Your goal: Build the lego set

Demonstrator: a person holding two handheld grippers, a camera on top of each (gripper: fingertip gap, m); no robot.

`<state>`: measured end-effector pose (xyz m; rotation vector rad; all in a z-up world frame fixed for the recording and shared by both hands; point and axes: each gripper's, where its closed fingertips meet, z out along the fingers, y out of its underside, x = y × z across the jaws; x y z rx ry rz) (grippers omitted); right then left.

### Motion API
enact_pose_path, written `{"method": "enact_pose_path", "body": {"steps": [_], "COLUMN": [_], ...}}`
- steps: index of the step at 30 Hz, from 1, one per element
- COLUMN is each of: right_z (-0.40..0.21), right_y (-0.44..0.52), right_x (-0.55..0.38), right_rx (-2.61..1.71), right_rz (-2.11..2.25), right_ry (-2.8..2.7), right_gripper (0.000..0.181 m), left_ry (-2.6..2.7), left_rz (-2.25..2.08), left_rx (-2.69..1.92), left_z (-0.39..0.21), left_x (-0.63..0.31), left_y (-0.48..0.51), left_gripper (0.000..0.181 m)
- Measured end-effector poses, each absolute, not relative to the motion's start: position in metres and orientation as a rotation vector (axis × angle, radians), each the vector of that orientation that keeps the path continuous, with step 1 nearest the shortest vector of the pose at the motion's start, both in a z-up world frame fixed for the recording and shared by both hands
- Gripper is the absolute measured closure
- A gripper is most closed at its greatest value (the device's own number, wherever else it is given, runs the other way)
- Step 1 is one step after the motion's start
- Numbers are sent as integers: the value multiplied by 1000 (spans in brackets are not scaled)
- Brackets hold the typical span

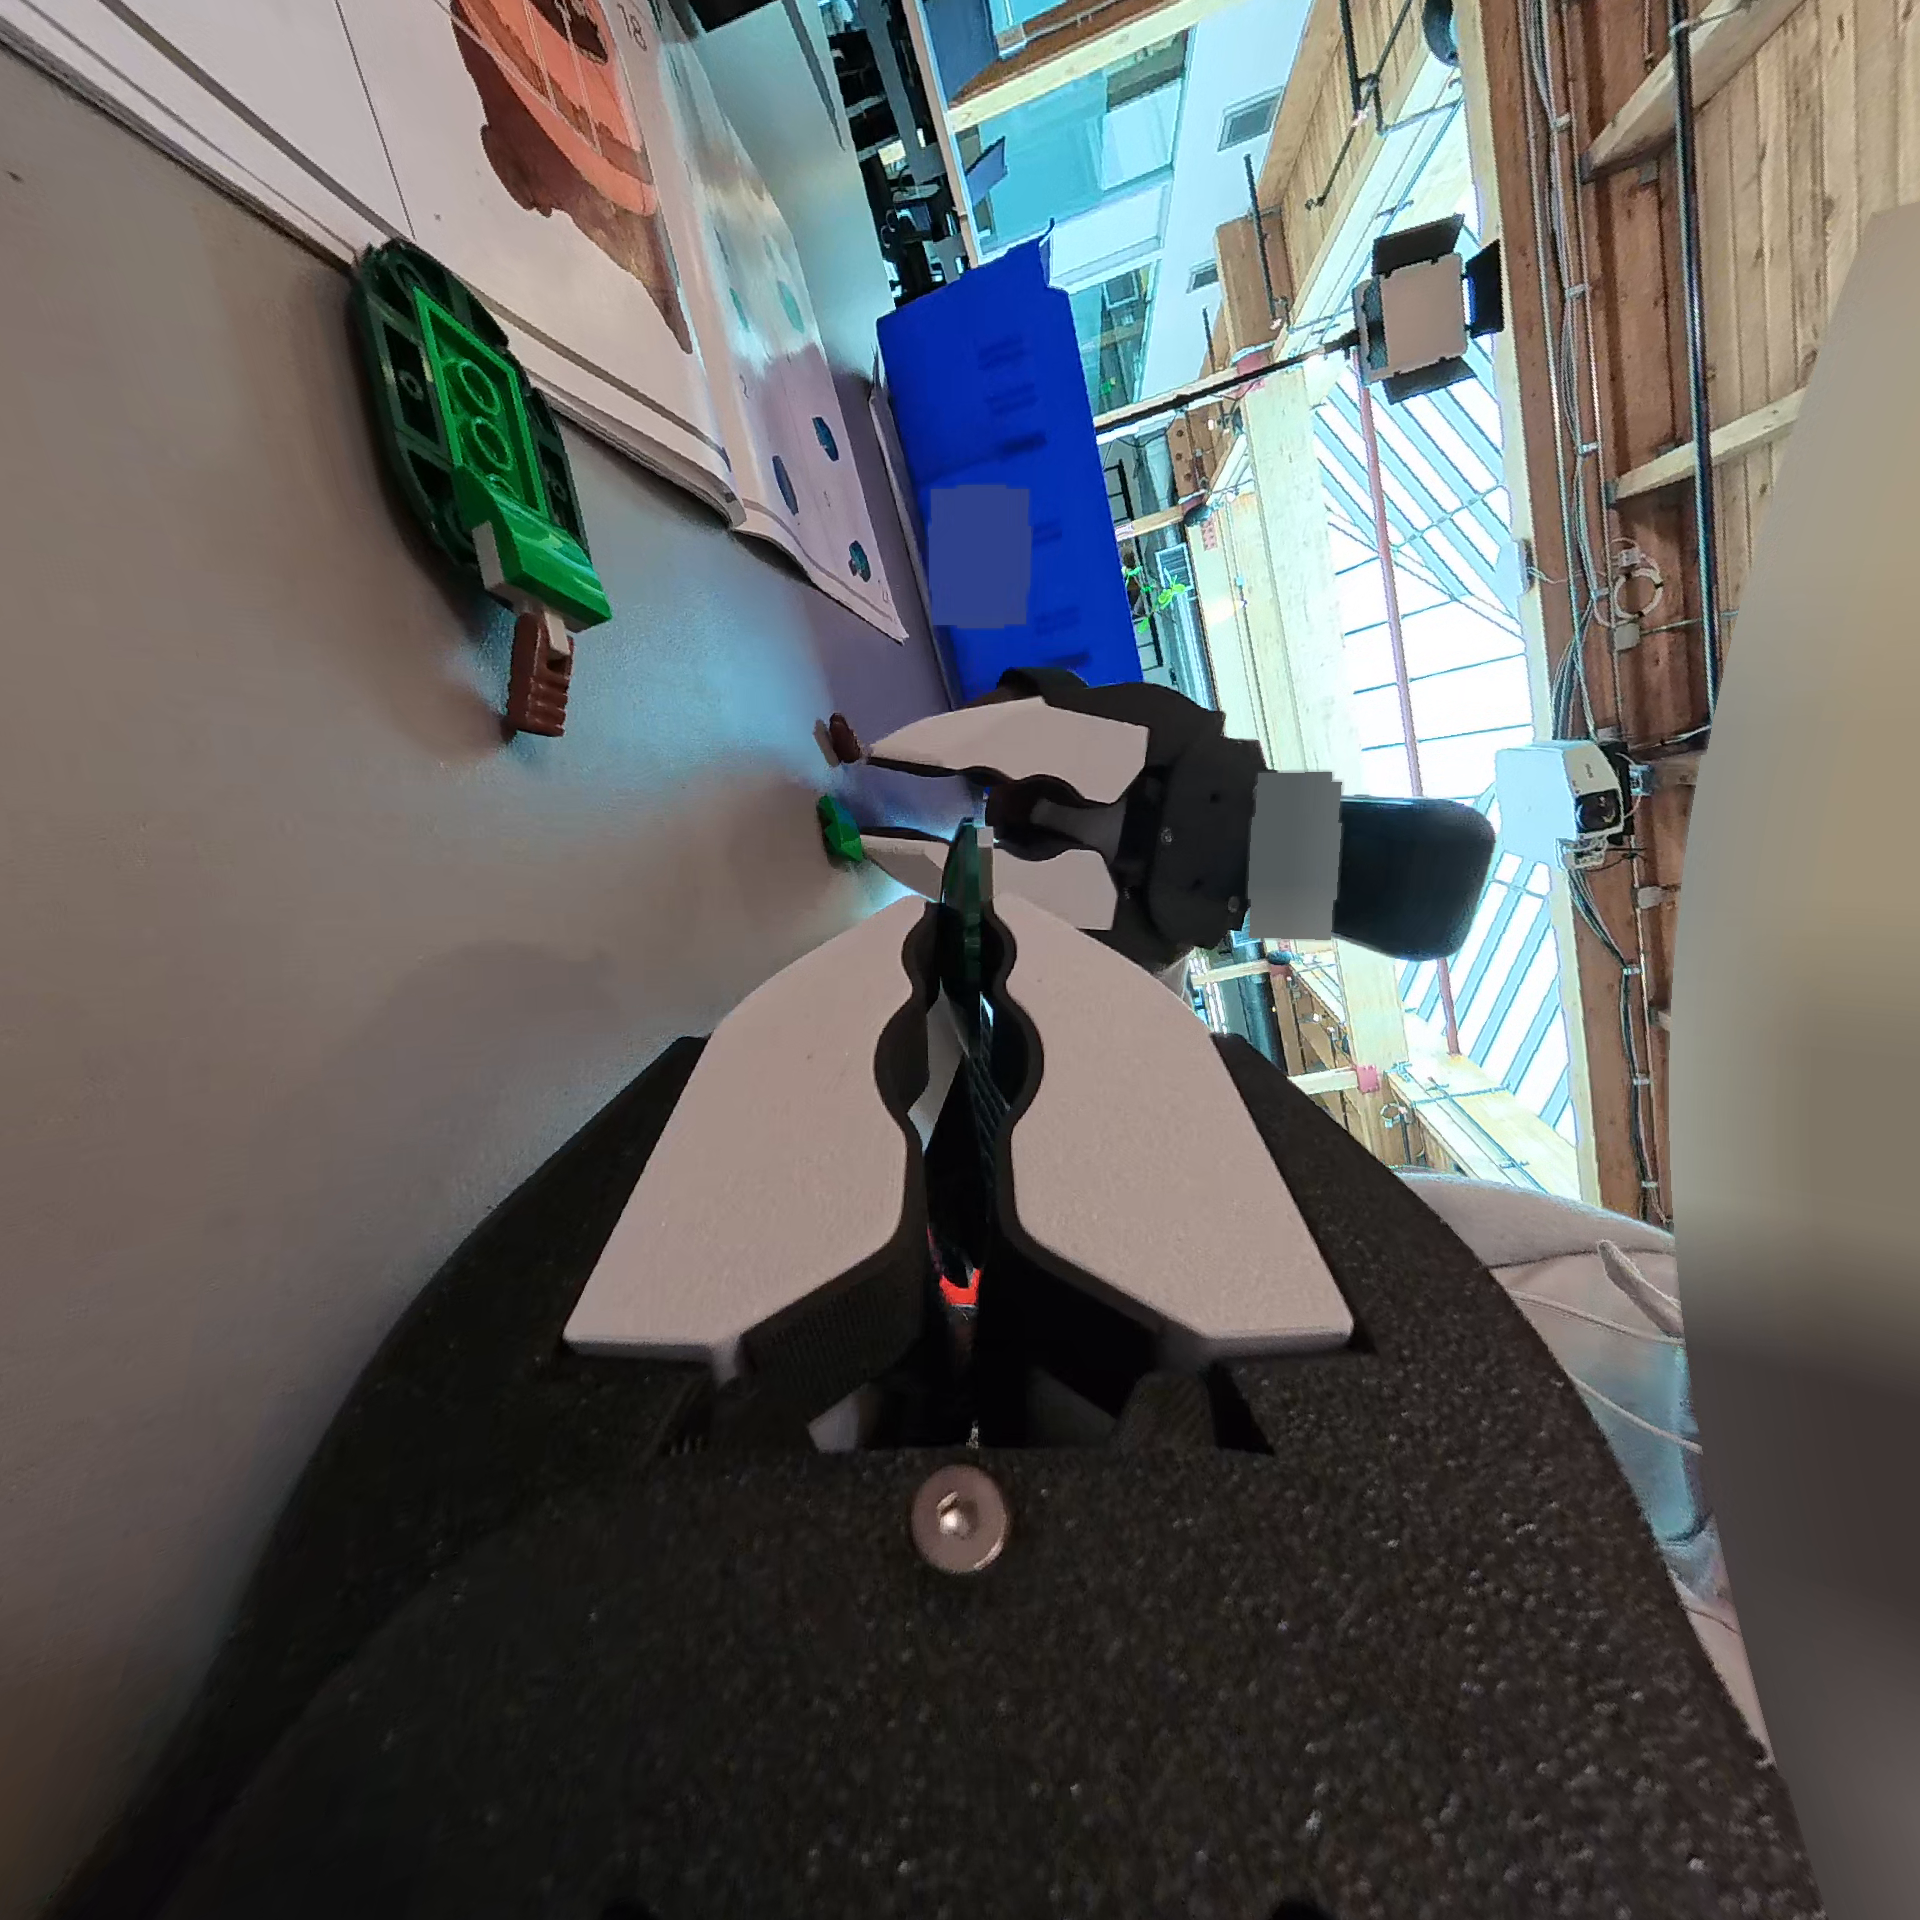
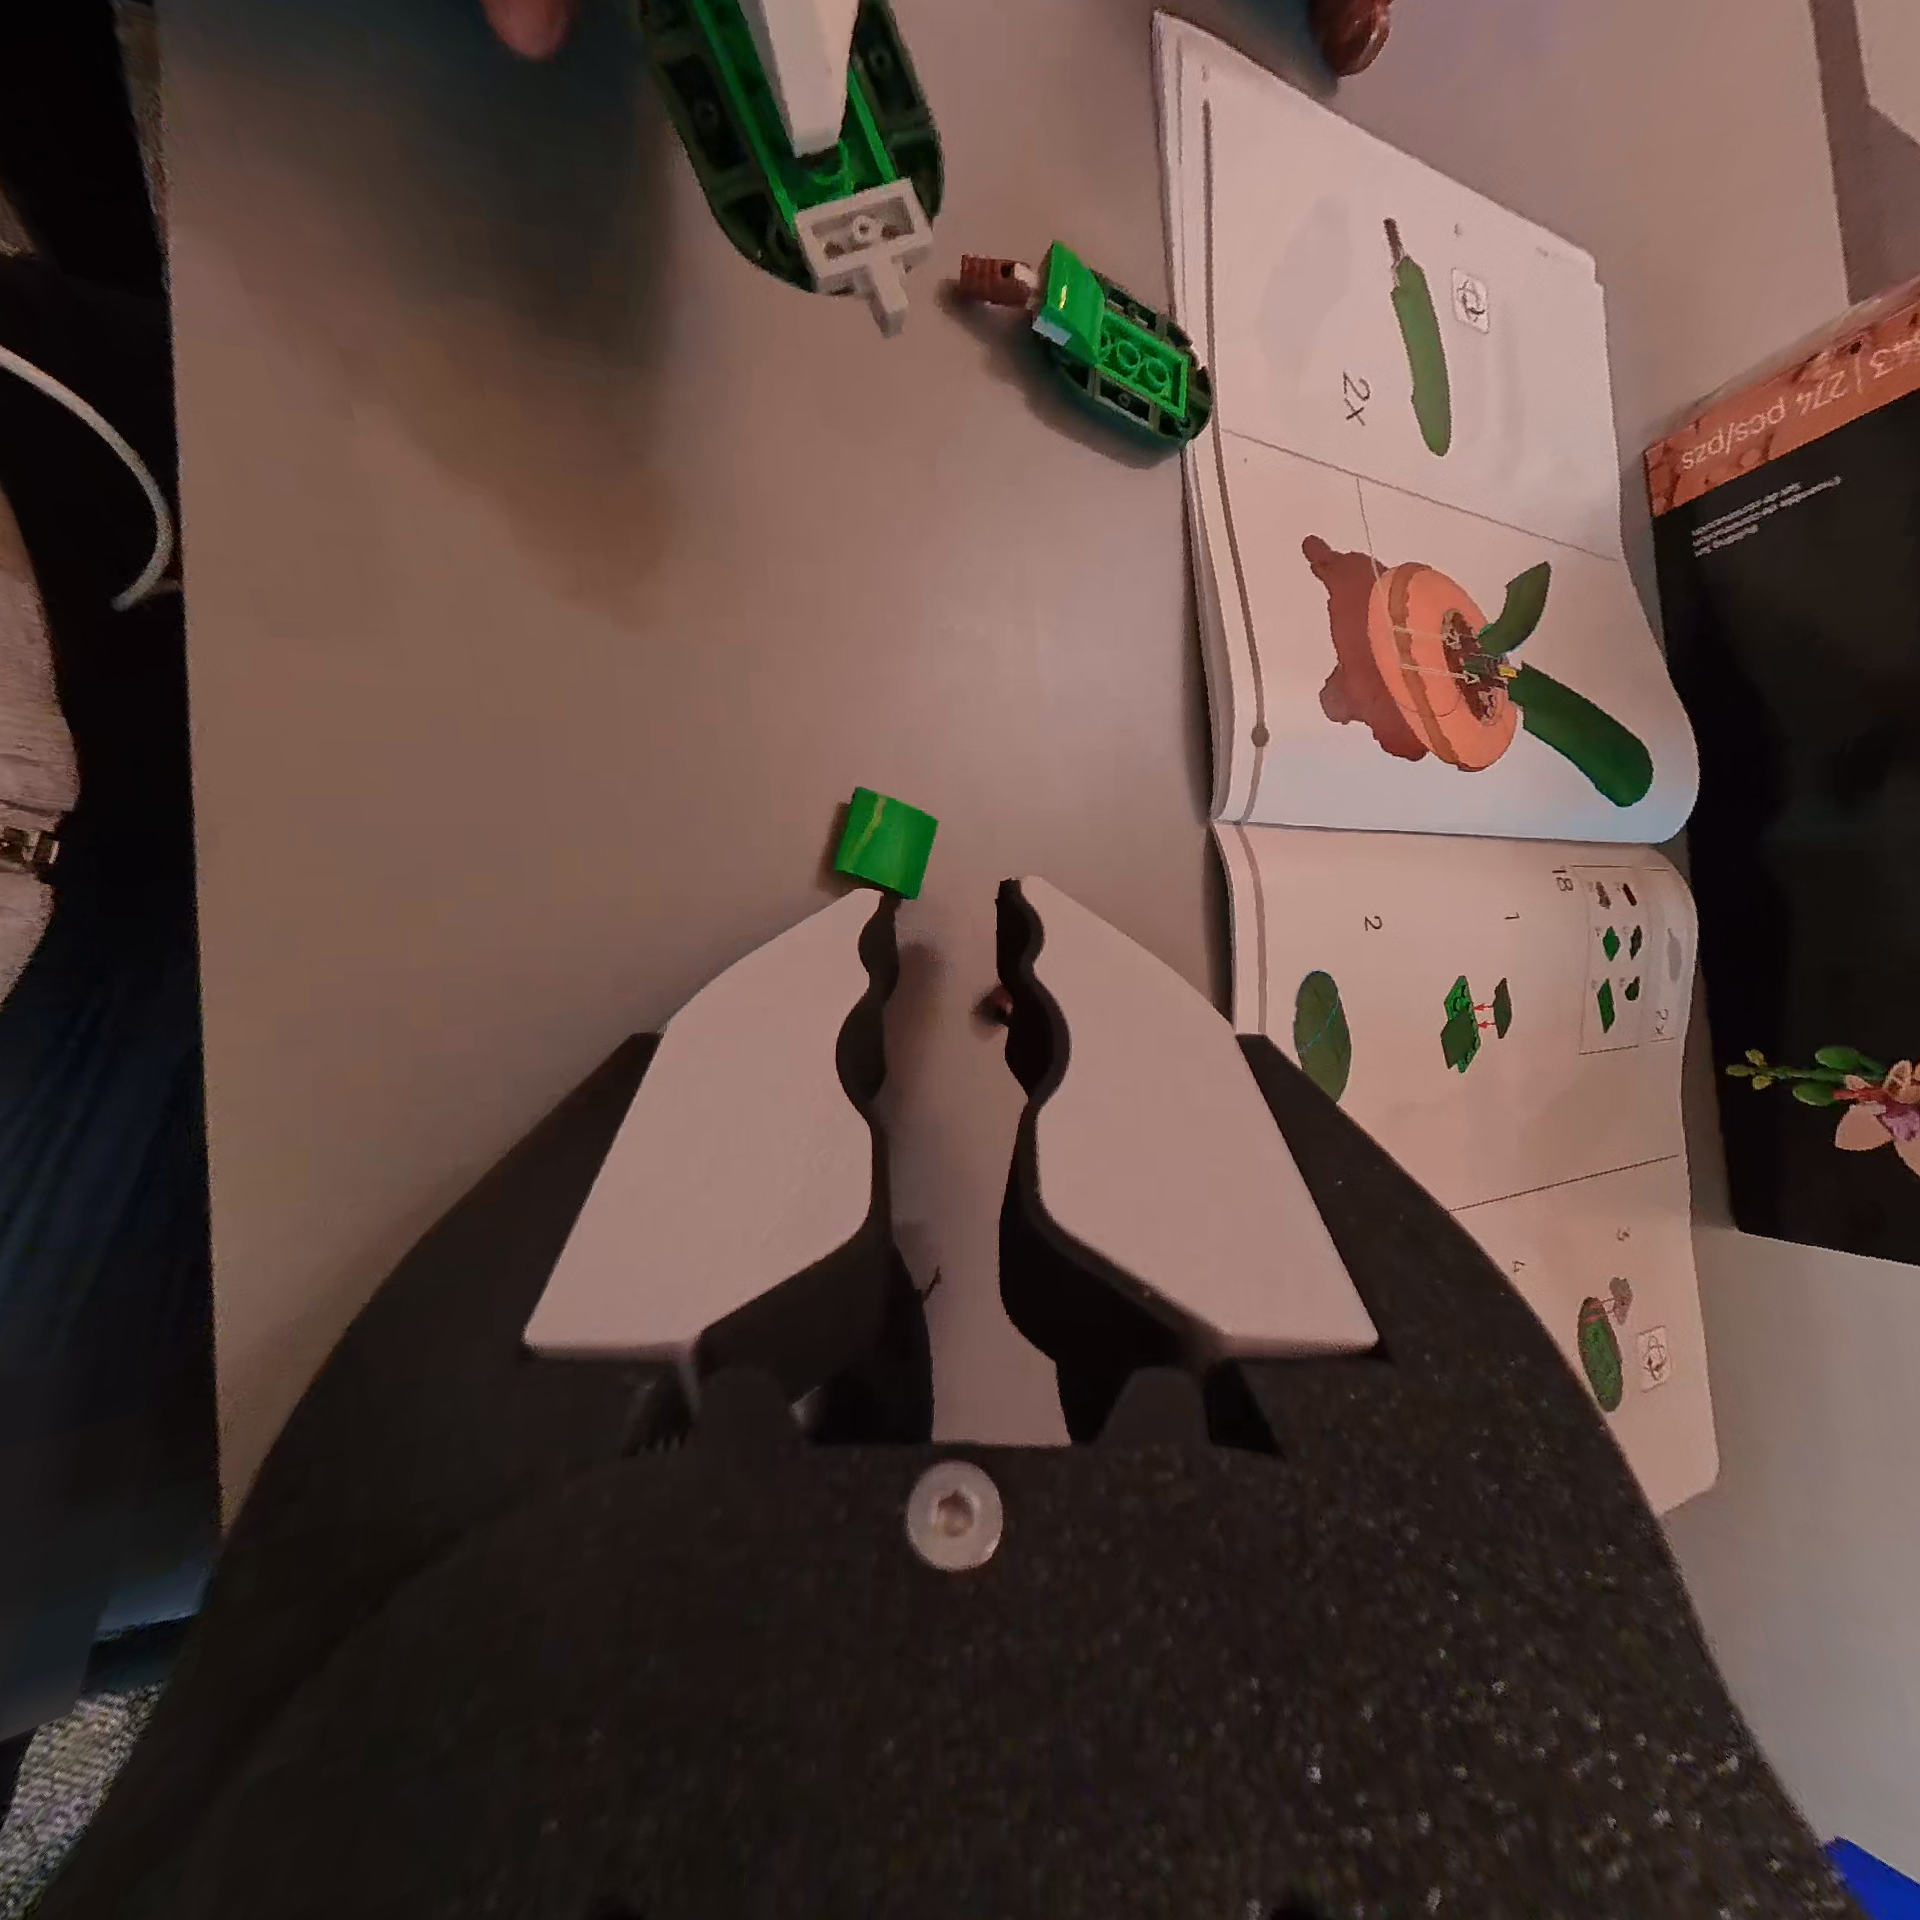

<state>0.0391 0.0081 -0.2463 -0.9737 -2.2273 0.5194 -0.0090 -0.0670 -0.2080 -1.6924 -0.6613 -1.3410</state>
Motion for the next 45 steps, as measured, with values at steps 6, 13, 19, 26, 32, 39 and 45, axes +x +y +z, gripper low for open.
{"method": "enact_pose_path", "body": {"steps": [6,13,19,26,32,39,45], "right_z": [-239,-243,-242,-244,-248,-252,-249], "right_y": [17,15,14,18,16,6,2], "right_x": [48,45,44,45,44,40,40], "right_rx": [-982,-980,-962,-938,-940,-935,-920], "right_rz": [561,546,546,557,578,606,632], "right_ry": [-2227,-2234,-2252,-2286,-2286,-2287,-2302], "right_gripper": [164,164,164,166,166,168,166], "left_ry": [-666,-666,-664,-675,-684,-707,-763], "left_rz": [-1333,-1337,-1345,-1377,-1385,-1414,-1532], "left_rx": [-1703,-1704,-1704,-1690,-1701,-1687,-1618], "left_z": [-210,-210,-209,-208,-210,-210,-205], "left_x": [-9,-9,-8,-9,-8,-9,-10], "left_y": [-66,-66,-67,-67,-66,-66,-67], "left_gripper": [175,175,175,175,175,176,176]}}
